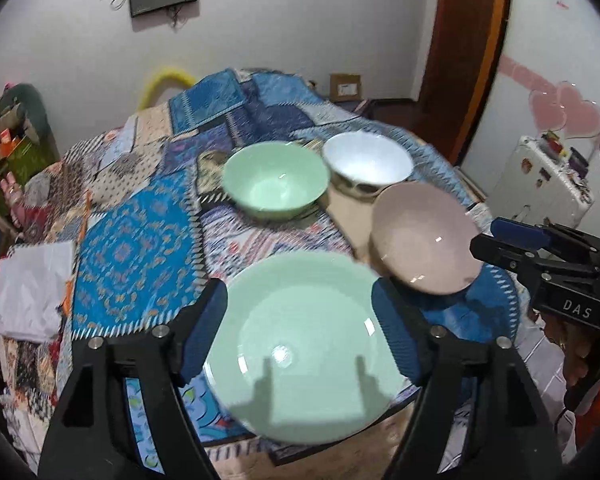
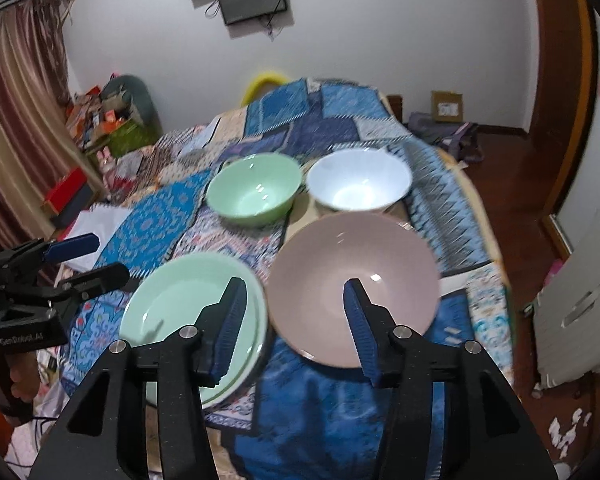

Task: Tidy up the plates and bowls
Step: 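Lower the mint green plate onto the white plate and open both grippers, then reach both grippers to the pale pink bowl rim and close them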

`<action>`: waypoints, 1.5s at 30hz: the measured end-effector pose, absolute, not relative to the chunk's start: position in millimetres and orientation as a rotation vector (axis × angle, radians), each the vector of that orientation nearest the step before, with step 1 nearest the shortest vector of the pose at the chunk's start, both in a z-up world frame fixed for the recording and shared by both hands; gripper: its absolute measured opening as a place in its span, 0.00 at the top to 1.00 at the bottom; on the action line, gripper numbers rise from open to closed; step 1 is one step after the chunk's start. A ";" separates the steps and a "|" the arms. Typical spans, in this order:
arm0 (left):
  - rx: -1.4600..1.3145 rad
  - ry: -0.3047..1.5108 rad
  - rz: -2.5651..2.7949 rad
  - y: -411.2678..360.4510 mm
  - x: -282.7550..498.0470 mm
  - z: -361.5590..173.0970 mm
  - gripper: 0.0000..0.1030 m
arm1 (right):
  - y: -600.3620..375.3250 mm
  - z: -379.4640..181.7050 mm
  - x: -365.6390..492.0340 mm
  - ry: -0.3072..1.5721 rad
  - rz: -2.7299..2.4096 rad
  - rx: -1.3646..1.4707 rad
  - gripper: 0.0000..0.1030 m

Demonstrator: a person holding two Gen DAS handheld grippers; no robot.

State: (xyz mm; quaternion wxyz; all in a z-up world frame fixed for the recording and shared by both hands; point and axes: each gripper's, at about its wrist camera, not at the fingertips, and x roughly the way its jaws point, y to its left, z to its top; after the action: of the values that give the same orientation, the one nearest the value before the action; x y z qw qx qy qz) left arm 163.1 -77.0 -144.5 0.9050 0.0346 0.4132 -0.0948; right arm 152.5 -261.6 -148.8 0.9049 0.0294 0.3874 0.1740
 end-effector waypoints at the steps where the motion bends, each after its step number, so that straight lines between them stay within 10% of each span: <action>1: 0.080 0.845 -0.207 -82.8 165.4 -142.2 0.22 | -264.9 -146.7 153.3 0.792 0.353 0.062 0.49; 21: 0.073 0.929 -0.307 -147.8 240.1 -190.2 0.20 | -324.8 -181.7 188.8 0.820 0.220 0.110 0.41; 45: 0.001 1.141 -0.384 -171.7 288.9 -262.2 0.86 | -333.4 -237.0 208.3 0.951 0.290 0.226 0.80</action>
State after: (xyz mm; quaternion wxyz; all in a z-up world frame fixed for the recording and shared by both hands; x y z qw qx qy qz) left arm 288.9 -171.7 -262.2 0.8242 0.0006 0.5367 -0.1807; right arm 208.3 -333.4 -237.0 0.8727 0.1083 0.4553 0.1389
